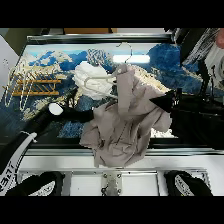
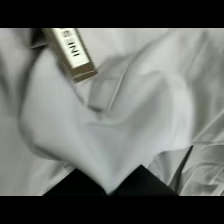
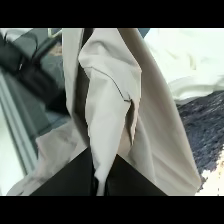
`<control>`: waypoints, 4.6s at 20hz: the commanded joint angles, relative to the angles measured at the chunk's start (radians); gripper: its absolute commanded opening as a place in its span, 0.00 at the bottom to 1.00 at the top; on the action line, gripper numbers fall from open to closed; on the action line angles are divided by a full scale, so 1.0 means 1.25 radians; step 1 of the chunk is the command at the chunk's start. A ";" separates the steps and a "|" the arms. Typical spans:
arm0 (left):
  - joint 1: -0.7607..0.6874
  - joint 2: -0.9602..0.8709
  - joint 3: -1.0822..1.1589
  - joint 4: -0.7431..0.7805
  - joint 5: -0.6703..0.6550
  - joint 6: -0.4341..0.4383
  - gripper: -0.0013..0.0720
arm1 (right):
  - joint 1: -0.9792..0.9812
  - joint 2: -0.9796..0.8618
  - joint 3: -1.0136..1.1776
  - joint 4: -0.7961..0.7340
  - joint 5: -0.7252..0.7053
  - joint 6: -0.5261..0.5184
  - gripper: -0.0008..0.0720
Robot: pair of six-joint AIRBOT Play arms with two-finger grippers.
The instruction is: Fold the clothes and pants, and hang the long-sleeved shirts on hangers.
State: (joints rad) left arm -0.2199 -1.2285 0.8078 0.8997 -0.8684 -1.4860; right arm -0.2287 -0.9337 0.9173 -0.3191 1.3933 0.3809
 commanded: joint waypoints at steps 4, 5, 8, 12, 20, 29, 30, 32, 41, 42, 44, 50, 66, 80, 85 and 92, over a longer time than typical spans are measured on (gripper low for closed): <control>0.186 -0.070 0.172 -0.002 -0.215 0.055 0.04 | 0.000 0.069 0.000 -0.092 0.083 0.085 0.02; 0.183 -0.091 0.193 -0.002 -0.219 0.056 0.04 | 0.000 0.069 0.000 -0.092 0.082 0.089 0.02; 0.174 -0.135 0.249 -0.002 -0.219 0.067 0.80 | 0.000 0.069 0.000 -0.092 0.045 0.129 0.02; 0.215 -0.090 0.222 -0.007 -0.204 0.066 0.95 | 0.000 0.069 0.000 -0.092 -0.015 0.157 0.02; 0.122 0.022 -0.152 -0.164 -0.005 0.179 0.95 | 0.000 0.068 0.000 -0.092 -0.023 0.157 0.02; -0.006 -0.208 -0.002 -0.319 0.001 0.312 0.95 | 0.000 0.068 0.000 -0.092 -0.020 0.160 0.02; -0.012 -0.217 0.010 -0.319 0.001 0.311 0.95 | 0.000 0.068 0.000 -0.092 -0.020 0.160 0.02; -0.020 -0.227 0.022 -0.324 -0.001 0.309 0.95 | 0.000 0.068 0.000 -0.092 -0.020 0.160 0.02; 0.127 -0.122 0.021 -0.329 -0.078 0.284 0.03 | 0.000 0.092 0.001 -0.092 -0.013 0.160 0.02; 0.155 -0.100 0.021 -0.312 -0.090 0.273 0.03 | 0.000 0.097 0.001 -0.093 0.002 0.160 0.02; 0.198 -0.066 0.021 -0.264 -0.123 0.251 0.03 | 0.000 0.098 0.001 -0.114 0.025 0.175 0.02; 0.296 0.005 0.022 -0.232 -0.226 0.246 0.03 | 0.000 0.098 0.000 -0.221 0.029 0.211 0.02; 0.317 0.014 0.346 -0.126 -0.418 0.182 0.03 | 0.136 0.098 0.000 -0.227 0.227 0.244 0.02; 0.322 -0.010 0.678 -0.134 -0.484 0.096 0.88 | 0.146 0.098 0.001 0.136 0.174 0.240 0.02; 0.323 -0.010 0.832 -0.132 -0.476 0.074 0.88 | 0.144 0.103 0.001 0.196 0.065 0.237 0.02; 0.314 0.023 0.873 -0.132 -0.483 0.067 0.04 | 0.020 0.147 0.106 0.087 -0.184 0.262 0.02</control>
State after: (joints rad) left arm 0.1802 -1.2171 1.8835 0.7334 -1.4696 -1.3983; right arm -0.1211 -0.7643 0.9890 -0.1143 1.2861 0.6552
